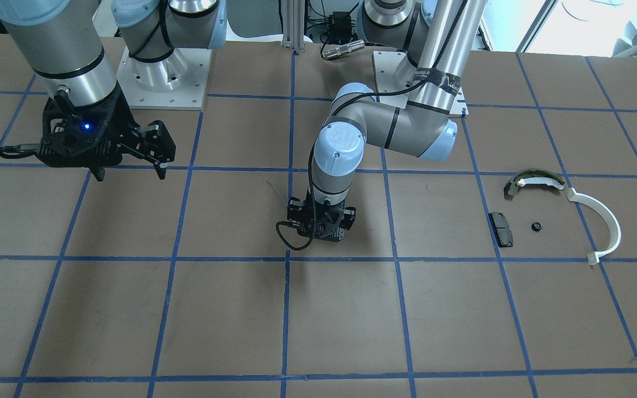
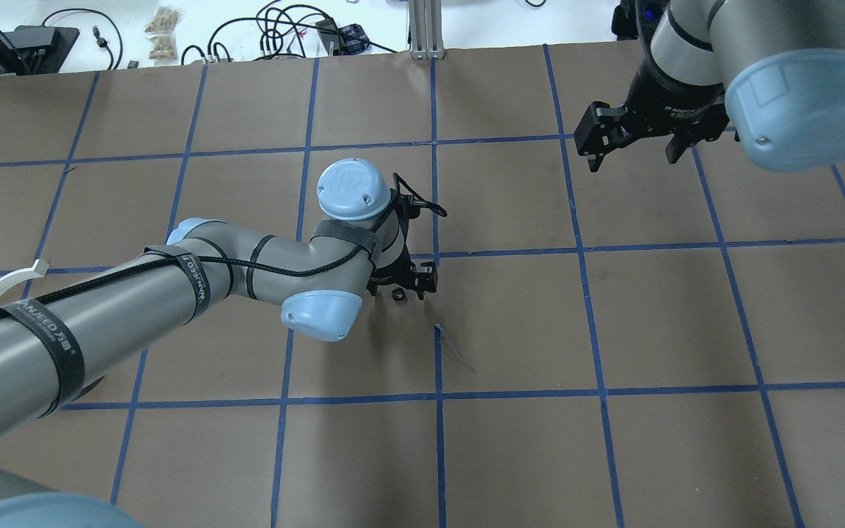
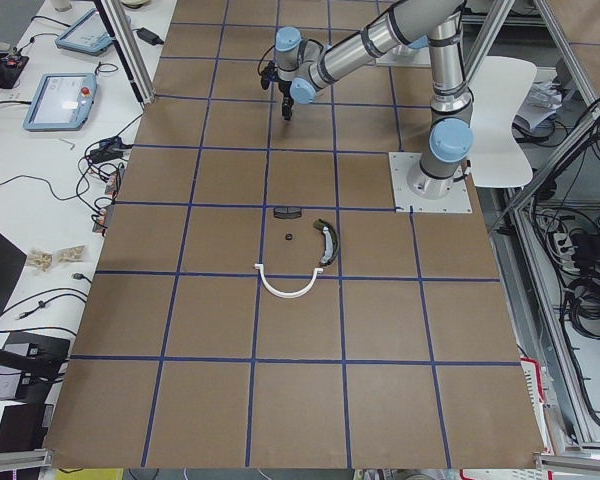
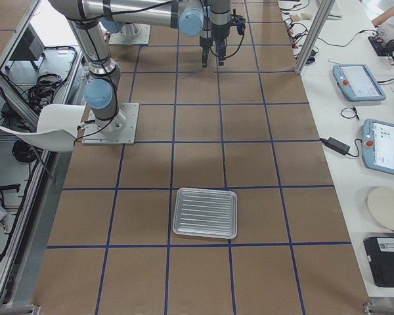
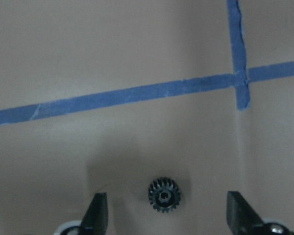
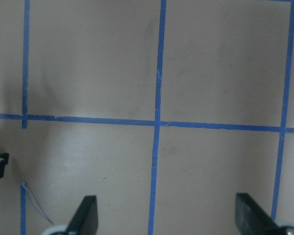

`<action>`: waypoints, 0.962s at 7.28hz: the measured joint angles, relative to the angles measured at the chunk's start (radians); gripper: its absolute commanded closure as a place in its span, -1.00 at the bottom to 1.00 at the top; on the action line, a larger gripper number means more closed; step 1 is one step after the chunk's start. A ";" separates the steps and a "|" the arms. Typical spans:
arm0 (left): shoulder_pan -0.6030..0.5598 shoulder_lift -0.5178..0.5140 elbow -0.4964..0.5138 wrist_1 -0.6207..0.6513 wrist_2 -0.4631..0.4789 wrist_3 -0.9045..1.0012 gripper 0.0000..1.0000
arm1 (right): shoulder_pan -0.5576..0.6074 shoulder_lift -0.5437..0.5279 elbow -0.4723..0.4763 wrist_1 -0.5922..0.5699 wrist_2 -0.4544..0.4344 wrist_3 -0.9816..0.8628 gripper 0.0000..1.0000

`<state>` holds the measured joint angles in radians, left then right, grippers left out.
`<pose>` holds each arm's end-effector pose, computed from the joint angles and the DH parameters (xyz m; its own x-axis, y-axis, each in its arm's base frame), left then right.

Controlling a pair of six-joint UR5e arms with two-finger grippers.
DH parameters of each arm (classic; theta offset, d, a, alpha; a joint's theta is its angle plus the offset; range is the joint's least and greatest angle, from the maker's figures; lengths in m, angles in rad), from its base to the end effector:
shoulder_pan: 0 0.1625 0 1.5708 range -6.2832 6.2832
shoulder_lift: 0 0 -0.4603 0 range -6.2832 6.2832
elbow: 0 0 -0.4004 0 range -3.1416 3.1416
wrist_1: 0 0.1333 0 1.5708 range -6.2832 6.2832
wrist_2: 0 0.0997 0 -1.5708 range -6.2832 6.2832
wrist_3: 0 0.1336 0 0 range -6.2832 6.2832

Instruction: Place bearing gear from tray to pile

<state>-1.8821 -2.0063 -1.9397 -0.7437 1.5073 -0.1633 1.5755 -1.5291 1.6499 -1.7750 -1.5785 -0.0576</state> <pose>-0.3110 -0.5035 0.1603 -0.9867 0.1482 0.0663 0.1478 0.9889 -0.0121 0.1347 -0.5265 0.4493 -0.9980 -0.0614 0.0125 -0.0622 0.9946 -0.0827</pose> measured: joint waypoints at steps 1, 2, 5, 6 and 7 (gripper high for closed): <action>0.000 -0.011 0.001 0.019 0.000 0.001 -0.09 | 0.000 -0.001 0.000 0.001 0.000 0.000 -1.00; -0.001 -0.015 0.001 0.032 -0.002 0.002 0.32 | 0.000 -0.003 0.001 0.004 0.001 0.001 -1.00; -0.005 -0.013 -0.001 0.039 -0.004 0.002 0.50 | 0.001 -0.017 -0.001 0.016 -0.003 0.002 -1.00; -0.005 -0.012 -0.004 0.035 -0.004 0.002 1.00 | 0.001 -0.021 -0.001 0.017 -0.003 0.002 -1.00; -0.006 -0.012 -0.007 0.032 -0.003 0.002 1.00 | 0.001 -0.023 0.000 0.018 -0.003 0.002 -1.00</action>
<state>-1.8886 -2.0188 -1.9462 -0.7121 1.5040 -0.1611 1.5769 -1.5517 1.6496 -1.7571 -1.5816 -0.0553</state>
